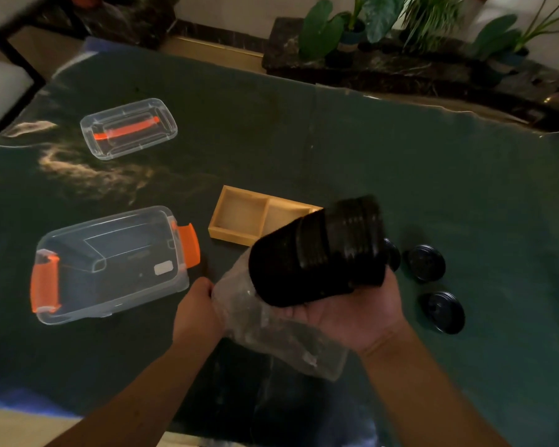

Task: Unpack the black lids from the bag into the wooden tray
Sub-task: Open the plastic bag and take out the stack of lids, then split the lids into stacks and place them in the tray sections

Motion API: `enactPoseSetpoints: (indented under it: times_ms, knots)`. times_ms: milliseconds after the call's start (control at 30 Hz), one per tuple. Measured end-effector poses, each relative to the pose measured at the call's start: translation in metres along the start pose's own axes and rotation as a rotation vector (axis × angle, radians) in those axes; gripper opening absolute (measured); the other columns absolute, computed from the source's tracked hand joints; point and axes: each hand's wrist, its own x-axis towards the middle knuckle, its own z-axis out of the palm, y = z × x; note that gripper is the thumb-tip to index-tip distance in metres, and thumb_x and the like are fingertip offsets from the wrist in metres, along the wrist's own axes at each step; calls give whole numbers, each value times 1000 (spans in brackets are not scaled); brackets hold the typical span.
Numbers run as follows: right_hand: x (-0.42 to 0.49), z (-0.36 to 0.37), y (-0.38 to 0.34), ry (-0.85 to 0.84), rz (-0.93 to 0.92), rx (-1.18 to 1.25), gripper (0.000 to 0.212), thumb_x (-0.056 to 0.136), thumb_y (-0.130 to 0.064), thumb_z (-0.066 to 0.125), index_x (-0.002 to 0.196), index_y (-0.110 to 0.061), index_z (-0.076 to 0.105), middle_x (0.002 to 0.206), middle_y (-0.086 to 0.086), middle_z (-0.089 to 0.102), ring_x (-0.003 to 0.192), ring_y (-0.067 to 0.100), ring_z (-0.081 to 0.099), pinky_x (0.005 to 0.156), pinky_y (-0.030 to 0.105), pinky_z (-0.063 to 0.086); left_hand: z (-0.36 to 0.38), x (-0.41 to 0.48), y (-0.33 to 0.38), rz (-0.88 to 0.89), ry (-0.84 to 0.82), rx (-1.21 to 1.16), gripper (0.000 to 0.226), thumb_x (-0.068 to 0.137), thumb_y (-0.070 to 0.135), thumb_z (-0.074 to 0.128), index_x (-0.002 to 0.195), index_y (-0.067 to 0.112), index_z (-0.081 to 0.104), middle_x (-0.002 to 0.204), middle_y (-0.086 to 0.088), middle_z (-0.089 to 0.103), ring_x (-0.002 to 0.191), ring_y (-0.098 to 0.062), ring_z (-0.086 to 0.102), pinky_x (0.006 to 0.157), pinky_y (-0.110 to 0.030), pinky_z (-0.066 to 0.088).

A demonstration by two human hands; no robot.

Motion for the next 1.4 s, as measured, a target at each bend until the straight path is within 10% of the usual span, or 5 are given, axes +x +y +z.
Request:
enactPoseSetpoints:
  times_ms: [367,667,800,967,1400]
  knots:
    - [-14,53,-93,508,-388,-788,49,62,-45,79,111,-46,76,126,-6,78,118,27,74,97,59,58,-14,-20,31,147,5,8,16,97,34,69,87,37,56,90,10,65,79,-6,60,66,-30,44]
    - [36,20,-25,896,-238,-1732,78,67,-61,64,141,-53,42,144,4,32,134,37,37,103,49,43,-37,-41,74,361,97,-372,49,81,81,56,114,47,66,115,22,72,103,4,67,85,-33,56]
    - [48,15,4,888,-228,-1652,97,65,-66,65,153,-47,30,150,3,30,140,36,35,105,51,46,-34,-48,91,395,-37,-297,80,73,100,42,136,54,55,117,28,66,97,14,63,81,-15,44]
    - [53,21,26,762,-228,-1526,112,60,-72,70,157,-47,21,149,-9,28,143,22,32,106,37,43,-33,-42,94,210,-239,-490,140,36,103,70,156,39,34,156,1,48,135,-25,57,112,-52,51]
    - [57,-12,21,643,-136,-739,79,62,-62,87,127,-30,56,125,11,72,100,21,80,79,37,65,-54,-16,69,186,-475,-765,79,52,32,96,124,36,62,131,-10,65,107,-33,73,64,-33,65]
